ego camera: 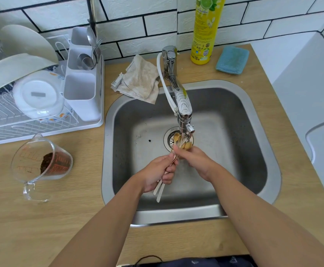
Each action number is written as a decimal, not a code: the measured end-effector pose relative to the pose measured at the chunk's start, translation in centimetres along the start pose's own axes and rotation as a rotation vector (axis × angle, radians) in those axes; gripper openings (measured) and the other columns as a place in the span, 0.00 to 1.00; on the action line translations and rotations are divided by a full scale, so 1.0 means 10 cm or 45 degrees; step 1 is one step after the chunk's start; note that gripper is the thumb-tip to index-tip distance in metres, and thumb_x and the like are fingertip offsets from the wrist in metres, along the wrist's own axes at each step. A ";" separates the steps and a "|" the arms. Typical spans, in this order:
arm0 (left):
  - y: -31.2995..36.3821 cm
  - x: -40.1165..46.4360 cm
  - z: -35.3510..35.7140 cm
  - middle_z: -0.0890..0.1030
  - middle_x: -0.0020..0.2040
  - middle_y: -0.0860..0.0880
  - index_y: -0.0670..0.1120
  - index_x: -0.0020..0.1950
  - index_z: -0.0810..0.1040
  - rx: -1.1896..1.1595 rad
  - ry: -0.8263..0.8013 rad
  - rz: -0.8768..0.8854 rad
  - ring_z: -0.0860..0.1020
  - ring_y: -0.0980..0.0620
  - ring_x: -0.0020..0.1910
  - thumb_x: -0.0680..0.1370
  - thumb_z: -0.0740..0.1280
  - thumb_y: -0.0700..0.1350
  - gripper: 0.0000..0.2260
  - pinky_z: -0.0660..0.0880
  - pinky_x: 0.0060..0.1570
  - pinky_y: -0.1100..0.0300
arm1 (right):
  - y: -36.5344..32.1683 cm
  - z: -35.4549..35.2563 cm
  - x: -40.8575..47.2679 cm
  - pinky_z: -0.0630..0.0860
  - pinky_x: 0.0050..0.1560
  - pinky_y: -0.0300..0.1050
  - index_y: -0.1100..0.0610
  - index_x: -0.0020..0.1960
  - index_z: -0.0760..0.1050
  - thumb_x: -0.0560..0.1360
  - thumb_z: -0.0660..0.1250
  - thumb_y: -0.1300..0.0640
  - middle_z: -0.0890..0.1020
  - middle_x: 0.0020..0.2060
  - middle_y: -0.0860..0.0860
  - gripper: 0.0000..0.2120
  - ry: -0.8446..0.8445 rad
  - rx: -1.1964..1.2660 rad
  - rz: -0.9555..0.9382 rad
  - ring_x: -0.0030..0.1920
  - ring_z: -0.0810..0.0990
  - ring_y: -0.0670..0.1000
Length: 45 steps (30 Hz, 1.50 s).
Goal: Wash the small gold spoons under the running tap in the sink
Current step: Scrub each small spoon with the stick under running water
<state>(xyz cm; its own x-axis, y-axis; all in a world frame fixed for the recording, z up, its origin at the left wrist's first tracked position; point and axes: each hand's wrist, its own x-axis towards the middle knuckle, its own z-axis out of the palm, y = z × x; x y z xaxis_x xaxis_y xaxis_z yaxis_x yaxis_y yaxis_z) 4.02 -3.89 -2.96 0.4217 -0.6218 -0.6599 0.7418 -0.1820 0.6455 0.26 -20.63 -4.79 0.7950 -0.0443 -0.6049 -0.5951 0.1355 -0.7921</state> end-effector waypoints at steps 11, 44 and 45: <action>0.07 0.04 -0.01 0.74 0.35 0.50 0.46 0.48 0.73 0.286 -0.016 -0.070 0.70 0.54 0.29 0.83 0.58 0.59 0.17 0.69 0.29 0.61 | -0.10 0.05 -0.02 0.68 0.32 0.35 0.55 0.43 0.88 0.85 0.64 0.52 0.85 0.40 0.53 0.18 0.025 0.236 -0.163 0.30 0.68 0.44; 0.43 0.40 -0.01 0.83 0.48 0.49 0.49 0.52 0.80 0.548 0.146 0.040 0.81 0.52 0.44 0.74 0.69 0.47 0.08 0.77 0.45 0.58 | -0.08 -0.15 0.03 0.72 0.34 0.37 0.56 0.40 0.87 0.81 0.70 0.56 0.83 0.35 0.51 0.13 0.110 0.437 -0.108 0.29 0.72 0.43; 0.42 0.35 -0.01 0.83 0.50 0.47 0.46 0.55 0.78 0.516 0.002 0.008 0.83 0.49 0.44 0.76 0.69 0.48 0.10 0.78 0.43 0.58 | -0.07 -0.12 0.02 0.71 0.35 0.39 0.58 0.43 0.87 0.79 0.71 0.54 0.80 0.33 0.51 0.11 0.038 0.408 -0.077 0.31 0.72 0.45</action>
<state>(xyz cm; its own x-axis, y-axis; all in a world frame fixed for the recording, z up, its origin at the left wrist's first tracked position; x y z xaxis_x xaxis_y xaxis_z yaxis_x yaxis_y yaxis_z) 8.67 -6.80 -2.58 0.4268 -0.6227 -0.6557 0.4737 -0.4637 0.7487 0.68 -21.97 -4.48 0.8210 -0.0903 -0.5637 -0.4762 0.4363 -0.7635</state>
